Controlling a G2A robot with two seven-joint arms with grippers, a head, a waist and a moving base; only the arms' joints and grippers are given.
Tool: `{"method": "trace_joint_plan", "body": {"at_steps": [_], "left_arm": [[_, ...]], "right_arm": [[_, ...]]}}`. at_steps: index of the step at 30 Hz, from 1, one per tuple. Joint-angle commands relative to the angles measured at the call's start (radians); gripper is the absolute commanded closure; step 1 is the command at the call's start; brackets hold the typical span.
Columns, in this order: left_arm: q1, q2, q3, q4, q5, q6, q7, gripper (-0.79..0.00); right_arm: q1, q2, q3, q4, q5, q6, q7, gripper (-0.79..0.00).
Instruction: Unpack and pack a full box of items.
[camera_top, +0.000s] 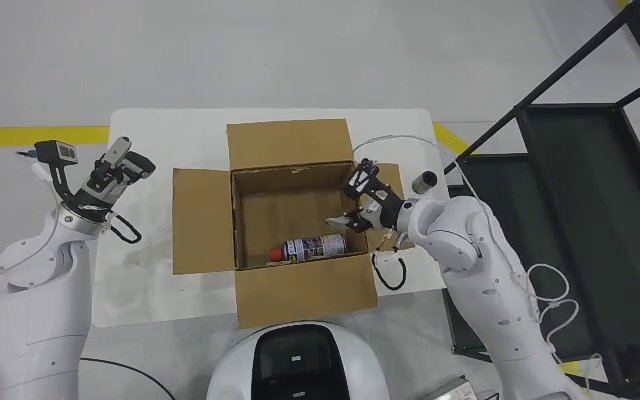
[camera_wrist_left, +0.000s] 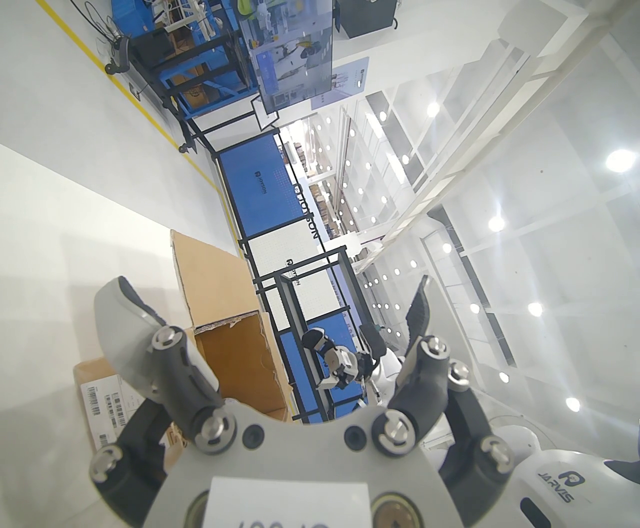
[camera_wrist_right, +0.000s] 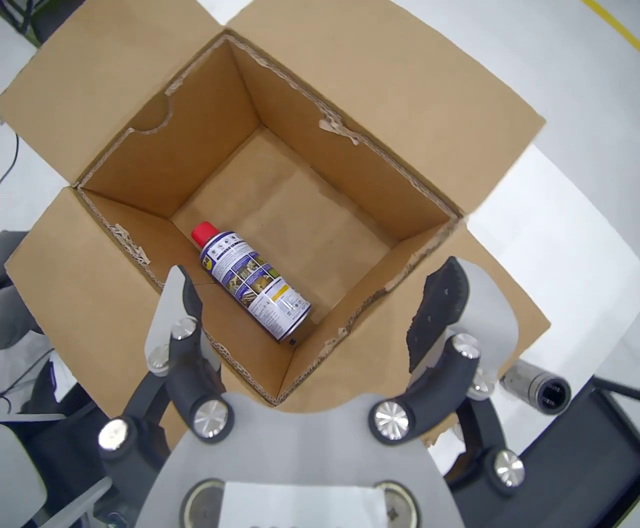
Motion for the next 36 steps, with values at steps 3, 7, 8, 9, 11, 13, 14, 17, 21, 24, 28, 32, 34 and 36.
{"method": "trace_joint_plan", "body": {"at_steps": [3,7,8,9,11,13,14,17,21,24,28,32,34,36], "left_arm": [[0.000,0.000,0.000,0.000,0.000,0.000,0.000,-0.785],[0.000,0.000,0.000,0.000,0.000,0.000,0.000,-0.785],[0.000,0.000,0.000,0.000,0.000,0.000,0.000,-0.785],[0.000,0.000,0.000,0.000,0.000,0.000,0.000,-0.785],[0.000,0.000,0.000,0.000,0.000,0.000,0.000,-0.785],[0.000,0.000,0.000,0.000,0.000,0.000,0.000,-0.785],[0.000,0.000,0.000,0.000,0.000,0.000,0.000,-0.785],[0.000,0.000,0.000,0.000,0.000,0.000,0.000,-0.785],[0.000,0.000,0.000,0.000,0.000,0.000,0.000,-0.785],[0.000,0.000,0.000,0.000,0.000,0.000,0.000,-0.785],[0.000,0.000,0.000,0.000,0.000,0.000,0.000,-0.785],[0.000,0.000,0.000,0.000,0.000,0.000,0.000,-0.785],[0.000,0.000,0.000,0.000,0.000,0.000,0.000,-0.785],[0.000,0.000,0.000,0.000,0.000,0.000,0.000,-0.785]], "right_arm": [[0.125,-0.008,-0.131,0.065,-0.096,-0.093,0.042,-0.785],[0.258,-0.028,-0.280,0.169,-0.118,-0.149,0.095,-0.785],[0.290,-0.036,-0.315,0.207,-0.109,-0.151,0.099,-0.785],[0.322,-0.044,-0.348,0.245,-0.102,-0.152,0.101,-0.785],[0.381,-0.061,-0.413,0.324,-0.080,-0.154,0.103,-0.785],[0.435,-0.080,-0.473,0.405,-0.066,-0.150,0.111,-0.785],[0.458,-0.090,-0.503,0.436,-0.057,-0.151,0.108,-0.785],[0.488,-0.104,-0.541,0.488,-0.036,-0.156,0.098,-0.785],[0.488,-0.104,-0.541,0.488,-0.036,-0.156,0.098,-0.785],[0.488,-0.104,-0.541,0.488,-0.036,-0.156,0.098,-0.785],[0.488,-0.104,-0.541,0.488,-0.036,-0.156,0.098,-0.785],[0.487,-0.109,-0.570,0.501,-0.060,-0.154,0.097,-0.785],[0.504,-0.119,-0.599,0.524,-0.054,-0.164,0.094,-0.785],[0.527,-0.131,-0.625,0.563,-0.036,-0.173,0.088,-0.785]]}}
